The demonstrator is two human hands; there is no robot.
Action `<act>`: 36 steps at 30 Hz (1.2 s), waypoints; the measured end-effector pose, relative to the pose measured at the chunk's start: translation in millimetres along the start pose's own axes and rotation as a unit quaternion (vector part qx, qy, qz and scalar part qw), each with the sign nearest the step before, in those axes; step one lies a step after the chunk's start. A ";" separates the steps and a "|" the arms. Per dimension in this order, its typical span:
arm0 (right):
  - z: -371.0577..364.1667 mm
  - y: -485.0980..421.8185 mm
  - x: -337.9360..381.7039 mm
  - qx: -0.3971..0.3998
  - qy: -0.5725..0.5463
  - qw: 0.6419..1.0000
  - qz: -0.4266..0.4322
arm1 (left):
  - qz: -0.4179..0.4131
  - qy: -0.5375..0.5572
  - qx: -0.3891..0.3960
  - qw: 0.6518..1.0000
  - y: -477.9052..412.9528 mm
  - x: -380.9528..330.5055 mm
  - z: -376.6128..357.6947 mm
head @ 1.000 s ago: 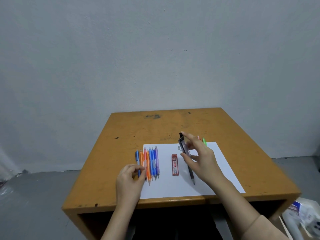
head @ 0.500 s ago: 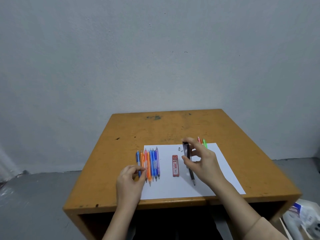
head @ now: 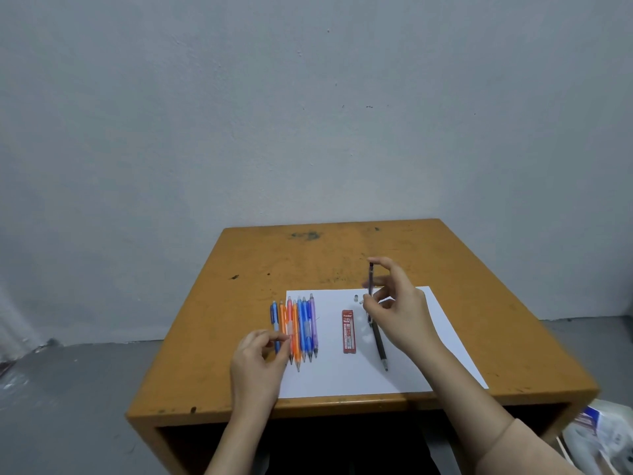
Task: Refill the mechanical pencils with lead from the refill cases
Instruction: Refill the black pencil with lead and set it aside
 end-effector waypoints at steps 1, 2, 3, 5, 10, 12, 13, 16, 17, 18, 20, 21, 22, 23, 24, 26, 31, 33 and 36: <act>-0.6 -2.2 0.1 -0.004 -0.007 1.000 -0.006 | -0.001 0.003 -0.002 1.000 0.3 -0.3 0.5; -1.6 -4.3 -0.2 -0.008 -0.016 1.000 -0.010 | -0.002 0.006 -0.003 1.000 0.6 -0.8 1.1; -3.0 -6.5 -0.9 -0.011 -0.021 1.000 -0.015 | -0.002 0.008 -0.003 1.000 0.7 -1.7 1.6; -6.2 -10.7 -2.5 -0.005 -0.023 0.999 -0.031 | 0.000 0.011 -0.003 1.000 0.4 -2.4 2.1; -17.4 -18.1 -2.5 0.026 -0.002 0.998 -0.057 | 0.014 0.021 -0.011 1.000 -0.7 -2.1 3.2; -23.6 -18.2 -1.9 0.045 0.006 0.996 -0.071 | 0.013 0.021 -0.013 1.000 -0.2 -2.5 3.4; -27.9 -18.5 -3.1 0.058 0.006 0.995 -0.082 | 0.013 0.022 -0.014 1.000 -0.1 -2.9 3.5; -40.5 -20.7 -10.0 0.096 0.015 0.989 -0.114 | 0.014 0.018 -0.017 1.000 0.0 -3.5 3.7; -43.7 -21.2 -11.9 0.104 0.022 0.987 -0.118 | 0.014 0.014 -0.016 1.000 0.0 -3.6 3.7; -46.1 -21.6 -13.4 0.111 0.032 0.986 -0.119 | 0.014 0.011 -0.016 1.000 -0.1 -3.7 3.7; -50.3 -21.9 -15.0 0.120 0.061 0.985 -0.111 | 0.015 0.012 -0.014 1.000 -0.4 -3.4 3.9; -52.2 -22.0 -15.2 0.123 0.077 0.984 -0.105 | 0.016 0.012 -0.014 1.000 -0.6 -3.6 4.1; -54.4 -22.8 -16.0 0.124 0.094 0.983 -0.099 | 0.015 0.011 -0.015 1.000 -0.7 -3.2 4.2; -56.6 -23.9 -17.3 0.123 0.109 0.982 -0.094 | 0.014 0.010 -0.015 1.000 -0.7 -3.3 4.4; -58.4 -25.4 -18.6 0.123 0.124 0.980 -0.093 | 0.013 0.010 -0.015 1.000 -0.7 -2.9 4.6; -61.0 -27.1 -20.9 0.124 0.154 0.977 -0.085 | 0.011 0.009 -0.014 1.000 -0.4 -3.1 4.6; -65.2 -29.3 -28.2 0.133 0.211 0.965 -0.076 | 0.010 0.016 -0.017 1.000 0.5 -2.9 5.0; -67.5 -30.3 -30.5 0.131 0.228 0.962 -0.070 | 0.012 0.020 -0.016 1.000 0.2 -3.2 4.8; -69.4 -30.1 -32.4 0.134 0.254 0.956 -0.062 | 0.014 0.020 -0.013 1.000 0.1 -4.3 4.9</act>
Point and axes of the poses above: each hand's wrist, its own y-axis away from the middle knuckle, its own z-axis out of the back of the hand, x = y × z, the point moved 2 cm from there along -y, towards the middle knuckle, and after that the axes turned 9 degrees about -z, right-handed, at the moved point
